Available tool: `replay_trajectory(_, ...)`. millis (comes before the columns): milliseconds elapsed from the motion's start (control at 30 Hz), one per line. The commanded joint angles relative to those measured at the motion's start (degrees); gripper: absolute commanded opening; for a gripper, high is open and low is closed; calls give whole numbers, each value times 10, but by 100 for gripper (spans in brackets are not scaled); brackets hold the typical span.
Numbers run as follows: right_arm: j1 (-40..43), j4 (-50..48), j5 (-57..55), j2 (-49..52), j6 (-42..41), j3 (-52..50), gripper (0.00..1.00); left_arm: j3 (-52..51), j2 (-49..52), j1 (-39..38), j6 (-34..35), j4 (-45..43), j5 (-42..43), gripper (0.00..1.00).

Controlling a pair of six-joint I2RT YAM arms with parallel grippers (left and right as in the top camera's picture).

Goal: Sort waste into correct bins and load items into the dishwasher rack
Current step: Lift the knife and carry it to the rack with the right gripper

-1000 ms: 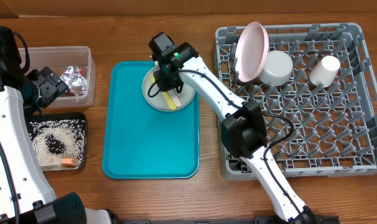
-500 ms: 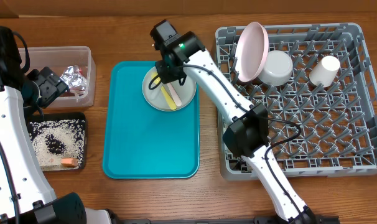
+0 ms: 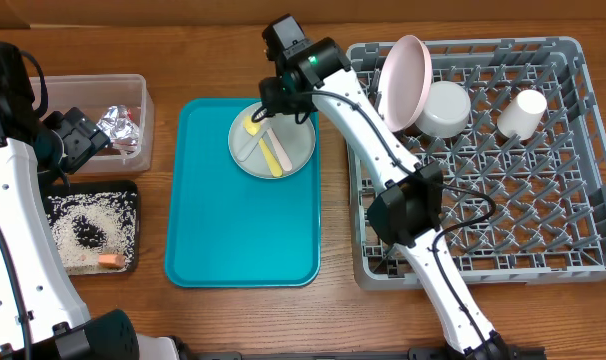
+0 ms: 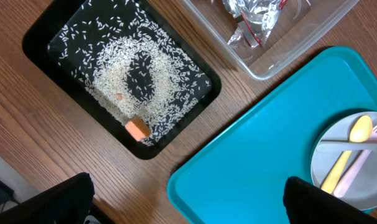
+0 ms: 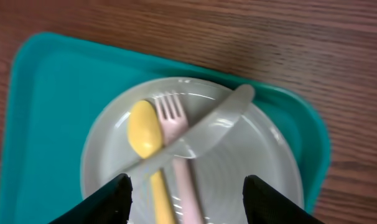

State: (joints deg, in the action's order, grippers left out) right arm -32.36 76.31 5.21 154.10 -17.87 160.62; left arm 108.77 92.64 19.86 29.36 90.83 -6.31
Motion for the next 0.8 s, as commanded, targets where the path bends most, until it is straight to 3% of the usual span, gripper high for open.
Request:
replay_trajectory(0, -14, -11, 0, -4, -115, 11, 61, -3, -1, 0, -11, -1, -12, 100)
replay_trajectory(100, -17, -24, -30, 4, -201, -20, 59, -3, -1, 0, -11, -1, -12, 100)
replay_trajectory(267, -17, -46, -32, 4, -242, -59, 59, -3, -1, 0, -11, -1, -12, 100)
replay_trajectory(767, -17, -121, -45, 4, -256, -146, 57, -3, -1, 0, -11, -1, -12, 100)
